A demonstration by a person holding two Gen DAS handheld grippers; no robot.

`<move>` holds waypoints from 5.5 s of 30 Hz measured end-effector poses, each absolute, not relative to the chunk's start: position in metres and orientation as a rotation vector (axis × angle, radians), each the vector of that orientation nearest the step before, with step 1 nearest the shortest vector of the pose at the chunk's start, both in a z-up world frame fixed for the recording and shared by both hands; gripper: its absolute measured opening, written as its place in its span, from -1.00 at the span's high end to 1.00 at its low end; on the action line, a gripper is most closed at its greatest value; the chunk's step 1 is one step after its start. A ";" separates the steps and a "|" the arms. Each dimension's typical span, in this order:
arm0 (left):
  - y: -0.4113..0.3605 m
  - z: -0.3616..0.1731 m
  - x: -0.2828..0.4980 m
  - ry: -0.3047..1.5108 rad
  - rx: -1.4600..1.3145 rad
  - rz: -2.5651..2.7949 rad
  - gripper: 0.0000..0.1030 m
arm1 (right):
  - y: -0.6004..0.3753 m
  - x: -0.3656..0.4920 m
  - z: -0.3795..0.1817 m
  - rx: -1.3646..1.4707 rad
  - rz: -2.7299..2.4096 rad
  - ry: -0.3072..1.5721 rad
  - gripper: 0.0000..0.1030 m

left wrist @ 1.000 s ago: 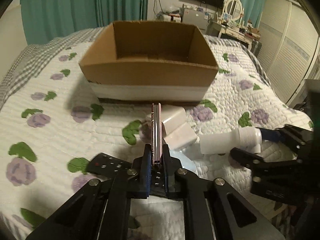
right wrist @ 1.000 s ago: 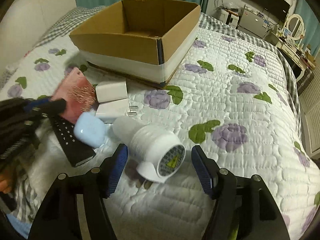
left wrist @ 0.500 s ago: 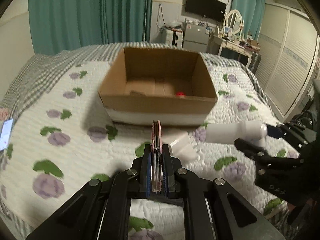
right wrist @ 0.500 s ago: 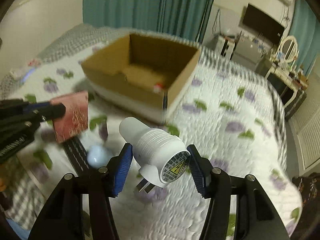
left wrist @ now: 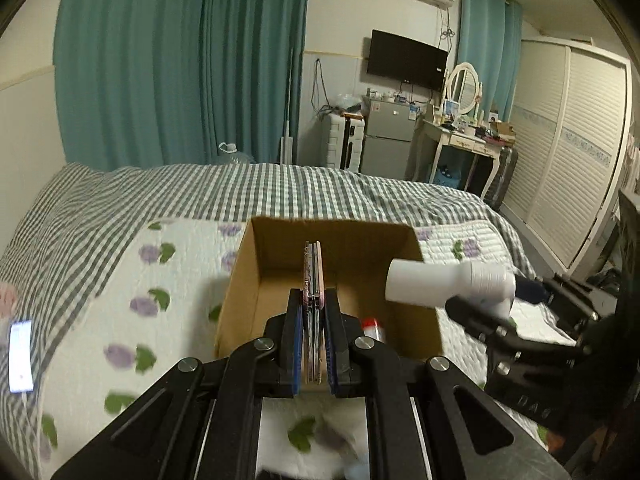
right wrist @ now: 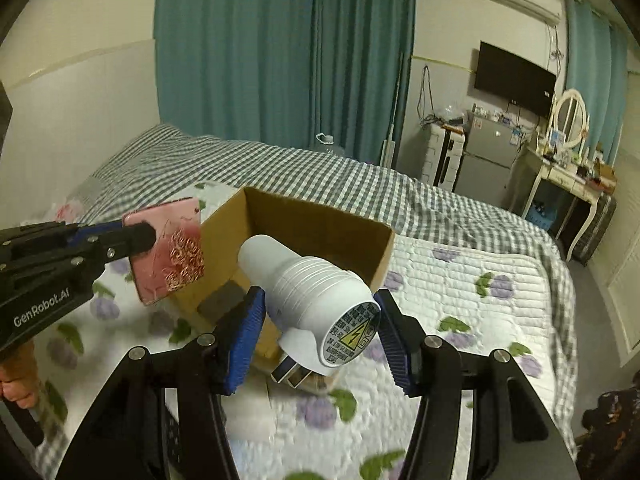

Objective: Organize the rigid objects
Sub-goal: 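Carry the plug-in device and pink case into the box and release both, then grasp the light blue earbud case with the right gripper, then grasp the white charger block with the left gripper while the right holds the earbud case, then lower the charger block and earbud case into the box and release both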

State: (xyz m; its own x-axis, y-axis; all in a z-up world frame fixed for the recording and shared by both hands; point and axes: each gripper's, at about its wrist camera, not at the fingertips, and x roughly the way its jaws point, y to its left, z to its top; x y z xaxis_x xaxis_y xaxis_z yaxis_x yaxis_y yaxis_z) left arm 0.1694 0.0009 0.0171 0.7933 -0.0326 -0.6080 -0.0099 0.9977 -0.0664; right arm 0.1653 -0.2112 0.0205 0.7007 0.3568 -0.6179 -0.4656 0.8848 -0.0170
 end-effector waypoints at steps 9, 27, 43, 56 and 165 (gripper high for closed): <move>0.016 -0.030 0.251 0.735 -0.014 0.001 0.81 | -0.193 0.224 -0.012 -0.153 0.439 0.695 -0.07; 0.016 -0.043 0.235 0.748 0.031 -0.018 -0.12 | -0.205 0.206 0.014 -0.127 0.426 0.641 -0.52; 0.020 -0.015 0.115 0.691 0.078 -0.002 -0.28 | -0.225 0.097 0.016 -0.237 0.346 0.674 -0.55; 0.026 -0.090 0.073 0.790 0.066 0.091 -0.28 | -0.223 0.071 -0.078 -0.231 0.338 0.884 -0.54; 0.010 -0.032 0.188 0.726 0.015 0.098 -0.08 | -0.203 0.194 -0.009 -0.139 0.453 0.713 0.00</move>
State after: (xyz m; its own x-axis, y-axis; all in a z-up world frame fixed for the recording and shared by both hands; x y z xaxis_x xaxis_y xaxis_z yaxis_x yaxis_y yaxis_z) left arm 0.1881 0.0103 -0.0320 0.7432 0.0946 -0.6624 -0.0842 0.9953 0.0477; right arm 0.1944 -0.2034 -0.0091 0.6644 0.3535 -0.6584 -0.4466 0.8942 0.0294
